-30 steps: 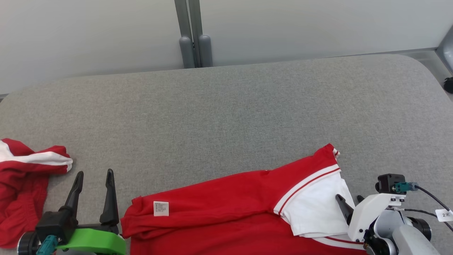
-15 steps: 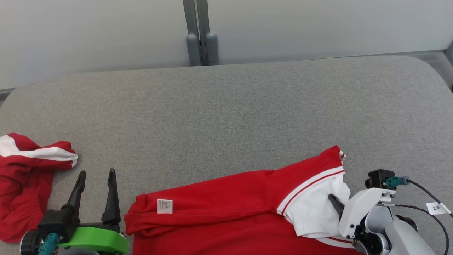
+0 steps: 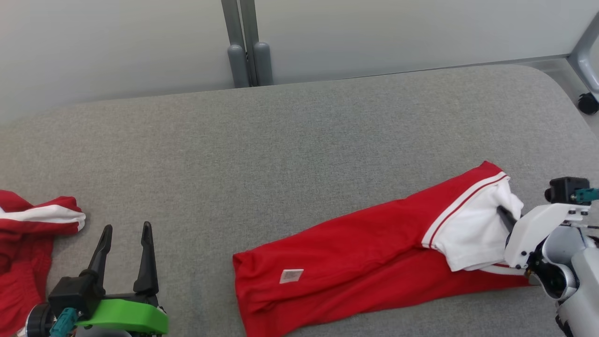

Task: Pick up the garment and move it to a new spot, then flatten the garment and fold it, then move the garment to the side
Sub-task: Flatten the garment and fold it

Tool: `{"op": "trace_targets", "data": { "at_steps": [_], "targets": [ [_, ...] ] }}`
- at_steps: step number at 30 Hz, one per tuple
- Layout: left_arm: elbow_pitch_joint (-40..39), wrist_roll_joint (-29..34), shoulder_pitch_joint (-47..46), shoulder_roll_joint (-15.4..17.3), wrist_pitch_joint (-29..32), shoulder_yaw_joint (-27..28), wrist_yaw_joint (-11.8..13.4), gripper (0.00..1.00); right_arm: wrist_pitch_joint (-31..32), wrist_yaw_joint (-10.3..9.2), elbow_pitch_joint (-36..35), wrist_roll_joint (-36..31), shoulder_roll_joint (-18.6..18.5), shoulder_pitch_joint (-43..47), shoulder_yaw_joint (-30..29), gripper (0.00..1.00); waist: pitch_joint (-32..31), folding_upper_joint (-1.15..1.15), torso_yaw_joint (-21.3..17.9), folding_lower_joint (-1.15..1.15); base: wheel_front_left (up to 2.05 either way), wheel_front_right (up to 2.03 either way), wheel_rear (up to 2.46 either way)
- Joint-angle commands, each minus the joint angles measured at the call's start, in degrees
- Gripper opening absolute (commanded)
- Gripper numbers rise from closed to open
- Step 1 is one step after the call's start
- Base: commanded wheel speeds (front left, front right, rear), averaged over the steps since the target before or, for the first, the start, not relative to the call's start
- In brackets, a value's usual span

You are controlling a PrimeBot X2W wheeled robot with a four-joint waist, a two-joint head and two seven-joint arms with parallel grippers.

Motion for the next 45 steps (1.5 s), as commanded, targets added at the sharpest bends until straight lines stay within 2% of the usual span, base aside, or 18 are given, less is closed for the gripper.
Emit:
{"op": "trace_targets", "data": {
  "at_steps": [1, 7, 13, 18, 21, 27, 34, 40, 41, 42, 43, 45],
  "targets": [
    [0.01, 0.24, -0.62, -0.19, -0.16, 0.34, -0.08, 1.0, 0.11, -0.08, -0.89, -0.39, -0.89, -1.03, -0.72, 0.0, -0.09, 0.0, -0.43, 0.0, 0.0, 0.0, 0.0],
    [0.5, 0.38, -0.16, -0.42, -0.16, 0.31, -0.51, 1.0, 0.36, -0.07, -6.34, -1.9, -2.05, -0.41, -2.39, 0.0, -0.84, 0.0, -0.6, 0.0, 0.0, 0.0, 0.0],
    [1.35, 0.53, 0.37, -0.2, -0.16, 0.06, -0.71, 1.0, 2.42, -0.05, -18.64, -3.35, 1.32, 4.1, -0.24, 0.0, -2.0, 0.0, 0.84, 0.0, 0.0, 0.0, 0.0],
    [1.85, 0.78, 0.08, 0.39, -0.16, -0.24, -0.88, 1.0, 4.83, -0.05, -27.66, -4.42, 4.99, 7.55, 5.18, 0.0, -2.51, 0.0, 3.03, 0.0, 0.0, 0.0, 0.0],
    [2.05, 0.91, -0.49, 0.59, -0.16, -0.75, -0.89, 1.0, 5.96, -0.05, -30.17, -3.94, 7.41, 8.55, 8.98, 0.0, -2.64, 0.0, 4.75, 0.0, 0.0, 0.0, 0.0],
    [2.54, 1.12, -1.58, 0.88, -0.16, -1.77, -1.04, 1.0, 6.28, -0.05, -28.64, -2.85, 10.84, 8.78, 15.22, 0.0, -2.48, 0.0, 9.0, 0.0, 0.0, 0.0, 0.0],
    [3.42, 0.7, -2.99, 0.98, -0.16, -3.14, -1.14, 1.0, 3.58, -0.04, -20.6, -0.16, 13.4, 6.26, 20.09, 0.0, -1.88, 0.0, 13.6, 0.0, 0.0, 0.0, 0.0],
    [3.83, 0.43, -3.21, 1.09, -0.16, -3.33, -1.22, 1.0, 1.59, -0.05, -13.54, 2.08, 14.26, 3.96, 24.38, 0.0, -1.71, 0.0, 15.04, 0.0, 0.0, 0.0, 0.0],
    [3.9, 0.43, -3.26, 1.1, -0.16, -3.3, -1.22, 1.0, 1.29, -0.04, -12.79, 2.22, 14.36, 3.63, 24.9, 0.43, -1.72, 0.0, 15.07, 0.0, 0.0, 0.0, 0.0],
    [3.98, 0.43, -3.27, 1.09, -0.16, -3.23, -1.2, 1.0, 0.88, -0.04, -12.18, 2.57, 14.46, 3.36, 25.45, 0.91, -1.74, 0.0, 15.02, 0.0, 0.0, 0.0, 0.0],
    [4.0, 0.41, -3.23, 1.1, -0.16, -3.12, -1.11, 1.0, 0.49, -0.05, -11.76, 2.92, 14.52, 3.16, 25.88, 1.0, -1.8, 0.0, 14.87, 0.0, 0.0, 0.0, 0.0],
    [3.97, 0.41, -2.89, 1.01, -0.16, -2.99, -0.9, 1.0, -0.93, -0.04, -11.96, 3.83, 14.51, 2.55, 27.01, 1.0, -2.04, 0.0, 14.3, 0.0, 0.0, 0.0, 0.0]
  ]
}}
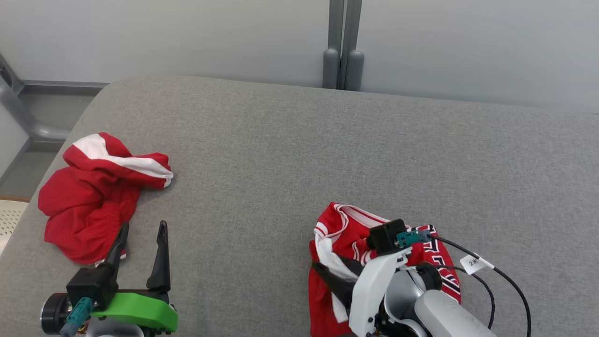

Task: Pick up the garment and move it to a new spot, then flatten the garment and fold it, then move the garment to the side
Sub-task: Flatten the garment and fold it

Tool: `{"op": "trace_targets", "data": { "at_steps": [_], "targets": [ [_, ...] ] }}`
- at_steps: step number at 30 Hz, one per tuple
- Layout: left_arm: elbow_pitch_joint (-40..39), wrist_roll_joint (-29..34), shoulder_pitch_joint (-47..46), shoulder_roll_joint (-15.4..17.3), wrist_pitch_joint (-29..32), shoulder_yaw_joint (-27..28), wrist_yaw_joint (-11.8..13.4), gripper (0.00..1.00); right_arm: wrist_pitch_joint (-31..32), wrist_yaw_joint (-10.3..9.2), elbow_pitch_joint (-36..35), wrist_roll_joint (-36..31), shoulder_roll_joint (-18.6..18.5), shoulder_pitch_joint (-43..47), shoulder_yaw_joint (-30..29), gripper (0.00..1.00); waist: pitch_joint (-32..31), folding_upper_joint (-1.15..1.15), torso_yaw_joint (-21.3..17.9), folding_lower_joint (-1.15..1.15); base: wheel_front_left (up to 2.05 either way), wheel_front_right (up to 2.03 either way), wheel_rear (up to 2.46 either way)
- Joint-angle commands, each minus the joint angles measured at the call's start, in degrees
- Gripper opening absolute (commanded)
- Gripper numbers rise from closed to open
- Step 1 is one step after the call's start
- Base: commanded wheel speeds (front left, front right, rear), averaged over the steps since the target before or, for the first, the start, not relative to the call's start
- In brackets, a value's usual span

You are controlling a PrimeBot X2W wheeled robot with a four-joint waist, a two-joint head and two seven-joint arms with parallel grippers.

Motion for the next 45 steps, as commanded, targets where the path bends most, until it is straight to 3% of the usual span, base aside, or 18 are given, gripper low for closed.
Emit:
{"op": "trace_targets", "data": {
  "at_steps": [1, 5, 10, 19, 21, 22, 25, 35, 36, 37, 39, 45],
  "targets": [
    [-0.04, -0.21, -0.21, 0.13, -0.16, 0.16, 0.25, 1.0, -1.41, 0.01, -1.09, 1.22, -0.19, -1.03, 0.93, 1.0, -0.41, 0.0, -0.92, 0.0, 0.0, 0.0, 0.0],
    [-0.28, -0.4, 0.69, -0.05, -0.16, 0.67, 0.41, 1.0, -4.63, 0.01, -5.28, 4.63, -2.84, -1.68, 3.42, 1.0, -0.98, 0.0, -2.92, 0.0, 0.0, 0.0, 0.0],
    [-0.79, -0.62, 1.44, -0.28, -0.16, 1.19, 0.52, 1.0, -9.17, 0.02, -11.31, 6.77, -7.05, -1.67, 2.28, 1.0, -1.64, 0.0, -5.48, 0.0, 0.0, 0.0, 0.0],
    [-1.5, -0.39, 2.3, -0.84, -0.16, 1.44, 0.52, 1.0, -17.38, 0.02, -14.63, 3.53, -13.75, 2.23, -12.79, 1.0, -2.04, 0.0, -8.16, 0.0, 0.0, 0.0, 0.0],
    [-1.64, -0.27, 2.26, -0.96, -0.16, 1.45, 0.47, 1.0, -18.89, 0.02, -13.59, 2.97, -13.34, 3.57, -16.48, 1.0, -2.08, 0.0, -8.41, 0.0, 0.0, 0.0, 0.0],
    [-1.78, -0.11, 2.27, -1.02, -0.16, 1.47, 0.42, 1.0, -20.31, 0.01, -11.43, -0.21, -14.31, 4.67, -20.45, 1.0, -2.12, 0.0, -8.49, 0.0, 0.0, 0.0, 0.0],
    [-2.11, 0.03, 2.2, -1.11, -0.16, 1.6, 0.32, 1.0, -22.33, 0.03, -7.63, -5.13, -12.72, 5.46, -24.62, 1.0, -1.97, 0.0, -8.59, 0.0, 0.0, 0.0, 0.0],
    [-1.57, 0.33, 1.58, -1.31, -0.16, 1.35, 0.06, 1.0, -24.14, 0.0, 0.6, -12.37, -9.02, 2.97, -25.52, 1.0, -1.85, 0.0, -7.41, 0.0, 0.0, 0.0, 0.0],
    [-1.53, 0.37, 1.54, -1.33, -0.16, 1.35, 0.04, 1.0, -24.12, 0.0, 1.14, -12.92, -8.77, 2.72, -25.4, 0.94, -1.87, 0.0, -7.19, 0.0, 0.0, 0.0, 0.0],
    [-1.51, 0.36, 1.52, -1.35, -0.16, 1.35, 0.01, 1.0, -23.82, 0.0, 1.93, -13.56, -8.59, 2.37, -25.13, 0.69, -1.89, 0.0, -6.97, 0.0, 0.0, 0.0, 0.0],
    [-1.5, 0.39, 1.48, -1.4, -0.16, 1.22, 0.0, 1.0, -22.79, 0.0, 3.66, -14.25, -8.04, 1.79, -24.33, 0.0, -1.91, 0.0, -6.46, 0.0, 0.0, 0.0, 0.0],
    [-1.13, 0.58, 1.03, -1.46, -0.16, 0.73, -0.04, 1.0, -17.75, 0.01, 10.47, -14.12, -6.52, -0.53, -20.44, 0.0, -1.98, 0.0, -3.81, 0.0, 0.0, 0.0, 0.0]
  ]
}}
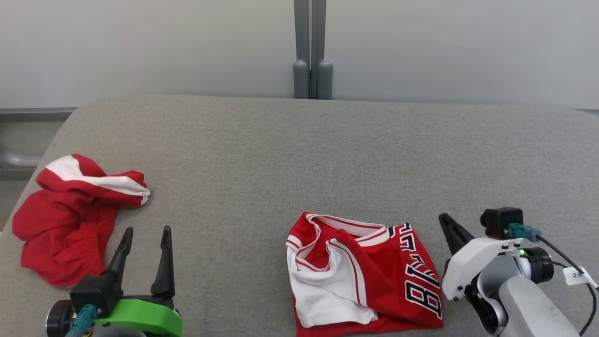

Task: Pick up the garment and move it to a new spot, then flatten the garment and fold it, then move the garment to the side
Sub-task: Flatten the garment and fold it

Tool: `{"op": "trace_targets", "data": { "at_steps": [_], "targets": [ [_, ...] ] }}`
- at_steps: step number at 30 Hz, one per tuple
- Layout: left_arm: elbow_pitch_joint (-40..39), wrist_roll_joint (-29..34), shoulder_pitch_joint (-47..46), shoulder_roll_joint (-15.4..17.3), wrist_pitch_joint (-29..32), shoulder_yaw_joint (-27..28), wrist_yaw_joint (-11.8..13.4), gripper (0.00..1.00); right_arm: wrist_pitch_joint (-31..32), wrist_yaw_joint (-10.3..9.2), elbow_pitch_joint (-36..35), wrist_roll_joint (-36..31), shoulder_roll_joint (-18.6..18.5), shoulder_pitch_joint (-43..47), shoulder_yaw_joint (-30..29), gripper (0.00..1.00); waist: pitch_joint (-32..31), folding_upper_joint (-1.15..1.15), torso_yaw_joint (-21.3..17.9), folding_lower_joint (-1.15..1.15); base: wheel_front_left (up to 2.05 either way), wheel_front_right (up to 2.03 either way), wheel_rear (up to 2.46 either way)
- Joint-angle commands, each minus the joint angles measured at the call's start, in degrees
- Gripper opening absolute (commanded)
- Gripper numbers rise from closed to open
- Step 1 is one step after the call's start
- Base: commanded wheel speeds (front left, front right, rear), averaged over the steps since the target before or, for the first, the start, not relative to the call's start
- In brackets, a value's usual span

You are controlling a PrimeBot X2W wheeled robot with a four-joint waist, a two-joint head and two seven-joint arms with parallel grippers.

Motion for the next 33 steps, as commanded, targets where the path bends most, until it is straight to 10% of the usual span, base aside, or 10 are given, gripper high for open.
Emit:
{"op": "trace_targets", "data": {
  "at_steps": [1, 22, 33],
  "targets": [
    [0.17, 0.4, -0.73, 0.1, -0.15, -0.08, -0.06, 1.0, 0.5, -0.01, 1.45, 0.35, 0.42, -1.01, 0.88, 0.0, -0.1, 0.0, 1.75, 0.0, 0.0, 0.0, 0.0],
    [1.7, -0.18, -0.83, 1.21, -0.16, -0.33, -0.32, 1.0, 3.91, 0.0, -1.17, 19.06, 5.1, 0.03, 29.71, 0.0, -0.57, 0.0, 7.09, 0.0, 0.0, 0.0, 0.0],
    [0.14, 0.45, 0.0, 1.11, -0.16, 0.46, 0.29, 1.0, -6.42, 0.0, -9.68, 24.23, -0.38, -4.68, 36.07, 0.0, -0.72, 0.0, 3.72, 0.0, 0.0, 0.0, 0.0]
  ]
}}
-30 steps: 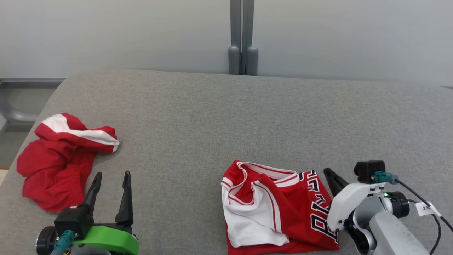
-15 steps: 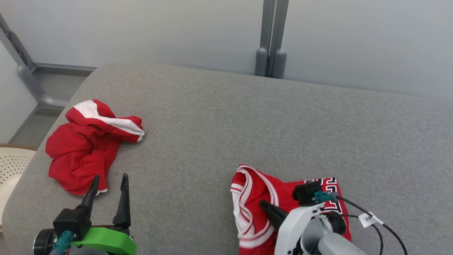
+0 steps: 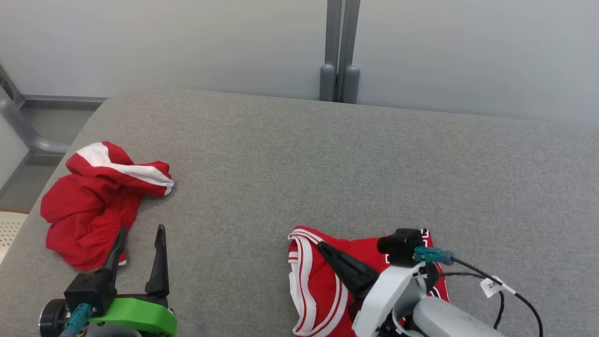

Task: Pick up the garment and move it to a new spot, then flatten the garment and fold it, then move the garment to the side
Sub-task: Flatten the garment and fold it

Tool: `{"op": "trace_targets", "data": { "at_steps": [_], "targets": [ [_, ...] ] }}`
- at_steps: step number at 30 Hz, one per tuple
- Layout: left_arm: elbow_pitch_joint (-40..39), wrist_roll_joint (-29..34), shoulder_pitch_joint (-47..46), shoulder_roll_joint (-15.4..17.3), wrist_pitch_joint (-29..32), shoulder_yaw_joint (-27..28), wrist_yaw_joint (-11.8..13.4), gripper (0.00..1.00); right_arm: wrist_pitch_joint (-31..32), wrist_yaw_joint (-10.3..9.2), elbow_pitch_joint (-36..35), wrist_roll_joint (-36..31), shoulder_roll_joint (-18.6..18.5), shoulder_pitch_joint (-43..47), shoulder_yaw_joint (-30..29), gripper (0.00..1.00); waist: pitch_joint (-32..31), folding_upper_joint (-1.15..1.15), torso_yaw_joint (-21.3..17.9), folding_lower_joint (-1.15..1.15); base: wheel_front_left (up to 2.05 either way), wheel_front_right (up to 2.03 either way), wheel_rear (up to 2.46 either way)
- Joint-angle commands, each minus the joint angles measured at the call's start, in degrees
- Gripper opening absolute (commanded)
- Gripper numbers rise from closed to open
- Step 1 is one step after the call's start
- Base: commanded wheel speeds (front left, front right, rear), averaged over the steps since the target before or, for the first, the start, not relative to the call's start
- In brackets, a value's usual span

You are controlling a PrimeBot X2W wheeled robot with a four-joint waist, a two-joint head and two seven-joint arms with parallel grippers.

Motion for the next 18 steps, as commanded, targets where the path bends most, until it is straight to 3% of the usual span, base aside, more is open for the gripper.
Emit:
{"op": "trace_targets", "data": {
  "at_steps": [1, 2, 4, 7, 12, 18],
  "targets": [
    [-0.36, 0.5, 0.43, 0.11, -0.15, 0.22, 0.32, 1.0, -1.53, 0.0, -0.64, -0.72, -1.42, -1.05, -0.72, 0.0, -0.12, 0.0, -1.28, 0.0, 0.0, 0.0, 0.0],
    [-0.58, 0.52, 0.45, 0.09, -0.15, 0.31, 0.35, 1.0, -2.3, 0.0, -0.97, -1.2, -2.32, -1.47, -1.44, 0.0, -0.13, 0.0, -1.7, 0.0, 0.0, 0.0, 0.0],
    [-1.01, 0.59, 0.47, 0.05, -0.15, 0.41, 0.42, 1.0, -3.35, 0.0, -1.5, -2.57, -4.14, -2.19, -3.18, 0.21, -0.2, 0.0, -2.56, 0.0, 0.0, 0.0, 0.0],
    [-1.88, 0.74, 0.53, 0.03, -0.15, 0.51, 0.39, 1.0, -4.28, 0.0, -2.12, -4.77, -6.12, -2.72, -6.85, 1.0, -0.27, 0.0, -3.96, 0.0, 0.0, 0.0, 0.0],
    [-3.28, 0.69, 0.48, -0.08, -0.15, 0.92, 0.55, 1.0, -5.79, 0.0, -2.74, -9.96, -7.91, -2.42, -15.88, 1.0, -0.27, 0.0, -6.24, 0.0, 0.0, 0.0, 0.0],
    [-3.9, 0.84, -0.29, 0.14, -0.14, 1.06, 0.69, 1.0, -6.86, -0.01, -2.74, -17.57, -5.91, 1.17, -27.75, 1.0, 0.12, 0.0, -9.34, 0.0, 0.0, 0.0, 0.0]
  ]
}}
